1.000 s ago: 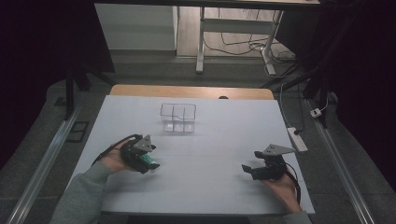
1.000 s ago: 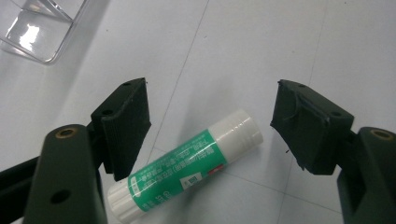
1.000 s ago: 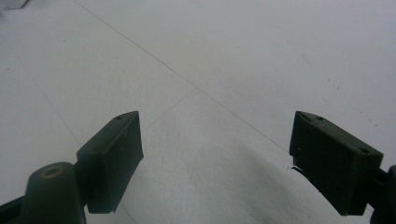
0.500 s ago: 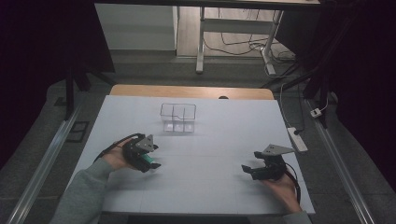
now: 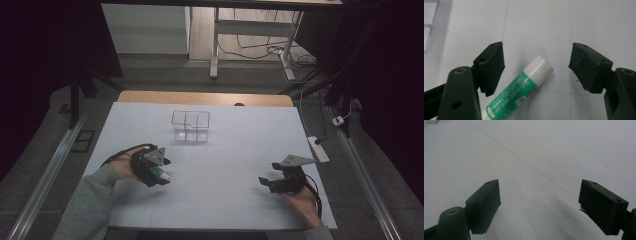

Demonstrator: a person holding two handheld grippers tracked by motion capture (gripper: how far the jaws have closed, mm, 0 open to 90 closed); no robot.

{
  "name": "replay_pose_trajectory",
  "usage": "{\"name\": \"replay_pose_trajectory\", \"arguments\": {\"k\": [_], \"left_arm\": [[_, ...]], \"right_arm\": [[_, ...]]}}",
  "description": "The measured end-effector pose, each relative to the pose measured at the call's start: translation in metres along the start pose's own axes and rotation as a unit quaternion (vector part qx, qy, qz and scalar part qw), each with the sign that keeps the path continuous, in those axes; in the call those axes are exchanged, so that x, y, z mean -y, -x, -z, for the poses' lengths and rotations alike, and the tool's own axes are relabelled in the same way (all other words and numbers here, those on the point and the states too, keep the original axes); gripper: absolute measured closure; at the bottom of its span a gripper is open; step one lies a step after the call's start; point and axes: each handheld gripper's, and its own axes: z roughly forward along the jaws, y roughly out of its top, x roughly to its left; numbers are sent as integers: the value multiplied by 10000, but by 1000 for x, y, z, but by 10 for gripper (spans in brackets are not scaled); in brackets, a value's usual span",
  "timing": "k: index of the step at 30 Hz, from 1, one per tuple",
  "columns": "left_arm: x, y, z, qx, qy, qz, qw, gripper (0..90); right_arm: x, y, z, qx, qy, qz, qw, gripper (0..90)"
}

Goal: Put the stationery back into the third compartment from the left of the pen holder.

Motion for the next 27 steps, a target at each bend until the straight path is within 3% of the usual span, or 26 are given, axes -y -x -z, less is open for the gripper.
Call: {"name": "replay_pose_trajectory", "arguments": {"k": [7, 16, 20, 27], "left_arm": [[8, -4, -2, 204, -30, -229, 9995, 285], [0, -10, -5, 351, -446, -726, 9957, 284], [0, -13, -6, 403, -465, -769, 9951, 294], [3, -18, -12, 577, -622, -941, 9919, 324]], "right_arm": [[0, 0, 0, -28, 4, -14, 10000, 171], [-1, 1, 3, -13, 63, -72, 10000, 172], [-1, 0, 2, -34, 69, -48, 10000, 172], [0, 1, 2, -45, 58, -63, 10000, 172]]}}
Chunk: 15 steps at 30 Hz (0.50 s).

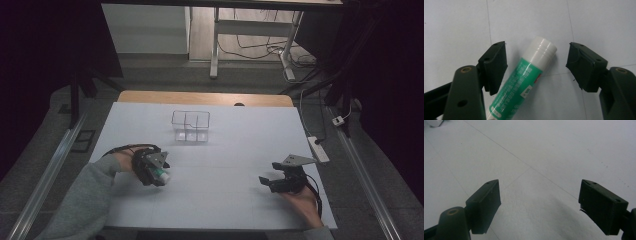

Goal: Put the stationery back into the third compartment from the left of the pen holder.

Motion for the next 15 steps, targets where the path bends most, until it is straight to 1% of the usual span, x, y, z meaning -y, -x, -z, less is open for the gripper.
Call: {"name": "replay_pose_trajectory", "arguments": {"k": [7, 13, 15], "left_arm": [[-2, -4, -5, 107, -216, -256, 9994, 390], [-7, -4, -7, 211, -270, -430, 9985, 463], [-9, -5, -8, 151, -346, -472, 9982, 510]], "right_arm": [[0, 0, -1, 4, -8, -4, 10000, 172], [0, 0, -2, -1, -45, 7, 10000, 172], [0, 0, -2, -2, -42, 7, 10000, 172]]}}
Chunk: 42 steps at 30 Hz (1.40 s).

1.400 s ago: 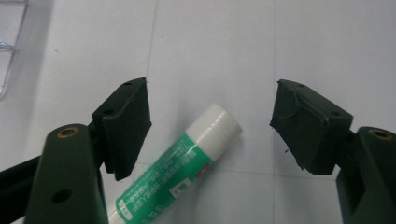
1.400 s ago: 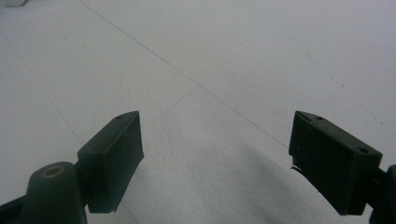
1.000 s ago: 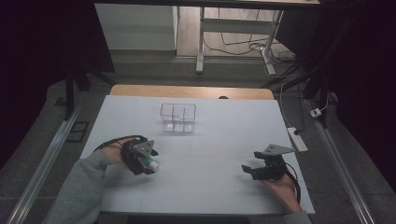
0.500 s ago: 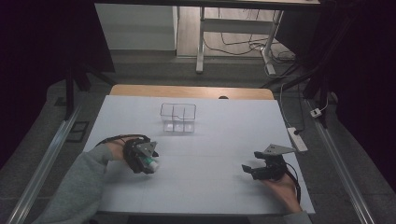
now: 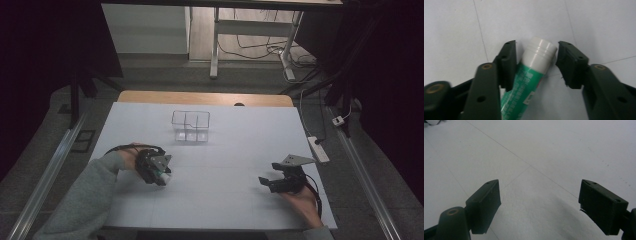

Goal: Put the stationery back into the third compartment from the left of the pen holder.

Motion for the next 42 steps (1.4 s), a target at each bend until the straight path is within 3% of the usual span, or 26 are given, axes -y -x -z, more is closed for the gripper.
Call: {"name": "replay_pose_trajectory", "arguments": {"k": [7, 11, 15, 21, 27, 36, 42], "left_arm": [[-8, 4, 0, -85, -251, -420, 9988, 581], [-10, 6, 0, -144, -364, -565, 9976, 601], [-10, 7, 1, -200, -422, -576, 9972, 611], [-5, 9, 11, -522, -304, -331, 9976, 641], [-2, 13, 18, -950, -133, -51, 9954, 645], [7, 11, 32, -1421, 177, 449, 9887, 646], [10, 8, 38, -1606, 435, 888, 9820, 646]], "right_arm": [[0, 0, 0, -2, 6, 4, 10000, 171], [0, 0, 1, 10, -21, 12, 10000, 172], [0, 0, 1, 12, 8, -3, 10000, 172], [0, -1, 1, 3, 22, 7, 10000, 172], [0, -1, 1, 7, 18, 3, 10000, 172], [0, 0, 0, 7, 8, -3, 10000, 172], [0, 0, 1, -4, 14, -30, 10000, 172]]}}
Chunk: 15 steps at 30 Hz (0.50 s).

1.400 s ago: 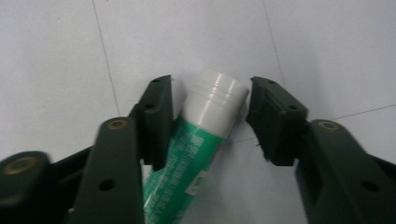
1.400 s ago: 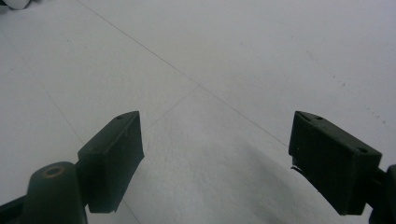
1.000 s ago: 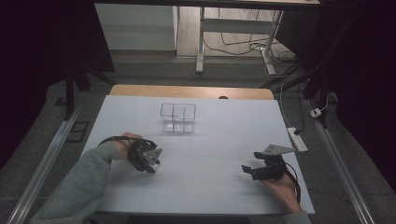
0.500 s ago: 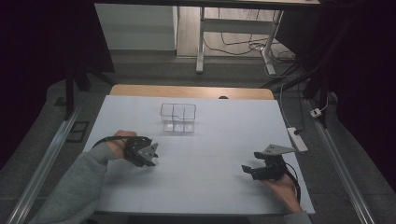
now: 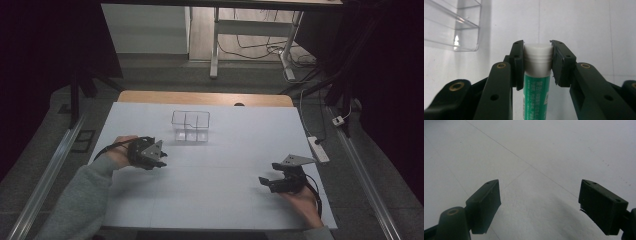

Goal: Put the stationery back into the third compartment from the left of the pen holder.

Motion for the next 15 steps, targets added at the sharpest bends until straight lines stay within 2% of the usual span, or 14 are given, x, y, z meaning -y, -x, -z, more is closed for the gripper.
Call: {"name": "replay_pose_trajectory", "arguments": {"k": [2, 10, 15], "left_arm": [[1, 0, 0, -49, 101, 161, 9998, 645], [1, -2, 3, -341, 164, 518, 9979, 645], [0, -3, 8, -497, 315, 778, 9952, 645]], "right_arm": [[0, 0, 0, 35, -30, 12, 10000, 172], [0, 0, -1, -31, -49, 14, 10000, 172], [0, 0, -1, -23, -45, 3, 10000, 172]]}}
